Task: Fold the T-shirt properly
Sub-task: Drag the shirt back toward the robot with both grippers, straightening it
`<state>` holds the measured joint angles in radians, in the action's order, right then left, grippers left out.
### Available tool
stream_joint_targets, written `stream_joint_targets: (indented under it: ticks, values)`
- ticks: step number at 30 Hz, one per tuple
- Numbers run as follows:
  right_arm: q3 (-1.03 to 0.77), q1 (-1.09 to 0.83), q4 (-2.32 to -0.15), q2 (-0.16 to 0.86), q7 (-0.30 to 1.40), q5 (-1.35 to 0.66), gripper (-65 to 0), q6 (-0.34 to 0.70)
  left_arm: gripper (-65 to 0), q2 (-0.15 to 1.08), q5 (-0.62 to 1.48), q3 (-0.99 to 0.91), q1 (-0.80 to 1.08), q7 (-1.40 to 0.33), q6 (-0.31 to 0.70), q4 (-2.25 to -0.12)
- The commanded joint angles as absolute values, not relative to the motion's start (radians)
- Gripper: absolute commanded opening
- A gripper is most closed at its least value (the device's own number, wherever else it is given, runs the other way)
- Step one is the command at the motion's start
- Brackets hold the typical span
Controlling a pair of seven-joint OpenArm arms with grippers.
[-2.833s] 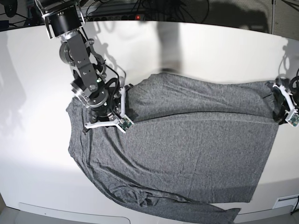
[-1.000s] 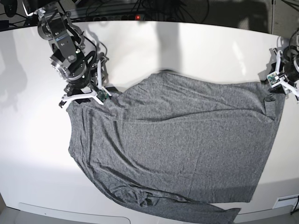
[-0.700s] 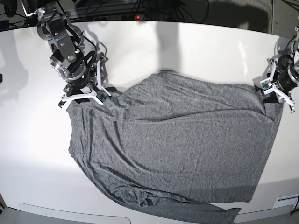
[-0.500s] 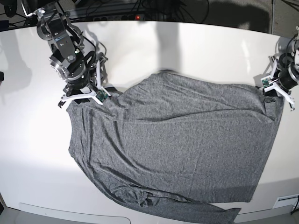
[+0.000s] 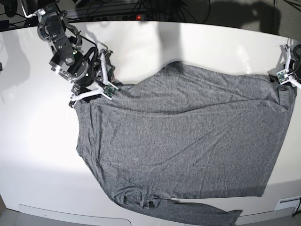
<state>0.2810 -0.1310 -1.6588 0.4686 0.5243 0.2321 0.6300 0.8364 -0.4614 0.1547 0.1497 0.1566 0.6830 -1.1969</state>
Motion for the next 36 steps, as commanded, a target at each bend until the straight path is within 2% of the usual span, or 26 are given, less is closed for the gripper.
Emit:
stream_joint_targets:
  ticks: [1,3,14,21,25,29,34,36]
  values:
    - [0.275,-0.123,-1.674,0.479,0.521,0.231,-30.8,0.642,-65.0,0.857,-0.445,0.152,0.146,0.166,0.698,-1.214]
    - [0.275,-0.122,-1.674,0.479,0.521,0.231,-27.7,0.659,-65.0,0.857,-0.429,0.152,0.147,0.168,0.698,-1.23]
    - [0.288,-0.118,-1.668,0.485,0.464,0.232,-27.7,0.669,-65.0,0.856,-0.413,0.152,0.147,0.169,0.698,-1.246]
    - [0.396,-0.105,-1.66,0.564,0.487,0.348,-27.7,0.698,-65.0,0.856,-0.413,0.152,0.15,0.165,0.698,-1.246]
    - [0.421,-0.089,-1.657,0.574,0.454,0.356,-27.7,0.698,-65.0,0.856,-0.413,0.152,0.149,0.165,0.698,-1.246]
    - [0.441,-0.035,-1.597,0.574,0.411,0.368,-27.8,0.698,-65.0,0.856,-0.41,0.152,0.15,0.164,0.698,-1.246]
    - [0.509,0.049,-1.51,0.568,0.445,0.367,-27.9,0.698,-65.0,0.857,-0.41,0.152,0.149,0.15,0.698,-1.245]
    - [0.53,0.063,-1.498,0.56,0.463,0.367,-30.6,0.698,-65.0,0.857,-0.41,0.152,0.149,0.15,0.698,-1.245]
